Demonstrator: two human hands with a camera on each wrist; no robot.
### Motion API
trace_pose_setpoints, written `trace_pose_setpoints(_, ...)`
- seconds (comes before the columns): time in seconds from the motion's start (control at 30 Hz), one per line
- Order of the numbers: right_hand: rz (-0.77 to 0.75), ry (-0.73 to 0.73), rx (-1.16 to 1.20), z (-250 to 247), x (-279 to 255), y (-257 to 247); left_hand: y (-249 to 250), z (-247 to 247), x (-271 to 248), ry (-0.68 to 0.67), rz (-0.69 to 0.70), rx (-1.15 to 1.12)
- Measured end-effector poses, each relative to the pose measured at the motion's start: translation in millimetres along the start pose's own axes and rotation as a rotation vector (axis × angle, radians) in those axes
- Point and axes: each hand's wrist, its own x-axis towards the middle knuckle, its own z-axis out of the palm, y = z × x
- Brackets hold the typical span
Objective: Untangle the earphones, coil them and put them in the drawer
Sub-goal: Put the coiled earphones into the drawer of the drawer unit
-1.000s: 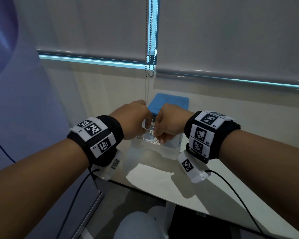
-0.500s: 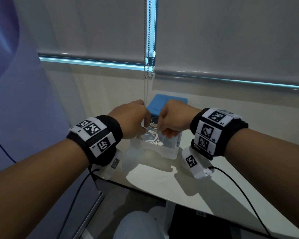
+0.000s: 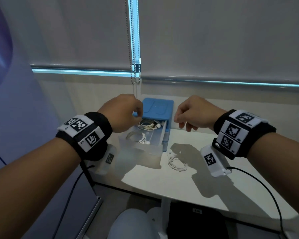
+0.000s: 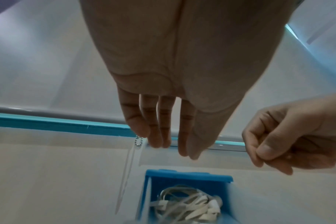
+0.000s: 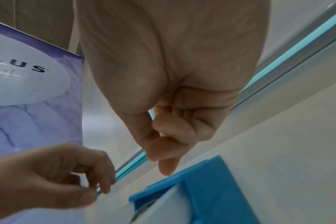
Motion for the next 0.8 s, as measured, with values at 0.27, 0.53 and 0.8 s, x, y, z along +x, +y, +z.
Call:
trace_pose_setpoints(0.27, 0.136, -0.285, -0.172, 19, -15, 51, 87, 22, -25, -0.037, 0.230, -0.315)
trace_pose_setpoints(0.53, 0.138, -0.287, -0.242, 39, -19, 78, 126, 107, -39, -0.425, 0.061, -0.286)
trace_pose_setpoints(0.8, 0.097, -0.245, -0.341, 64, -15, 78, 102, 146, -29, -0.380, -0.205, -0.276)
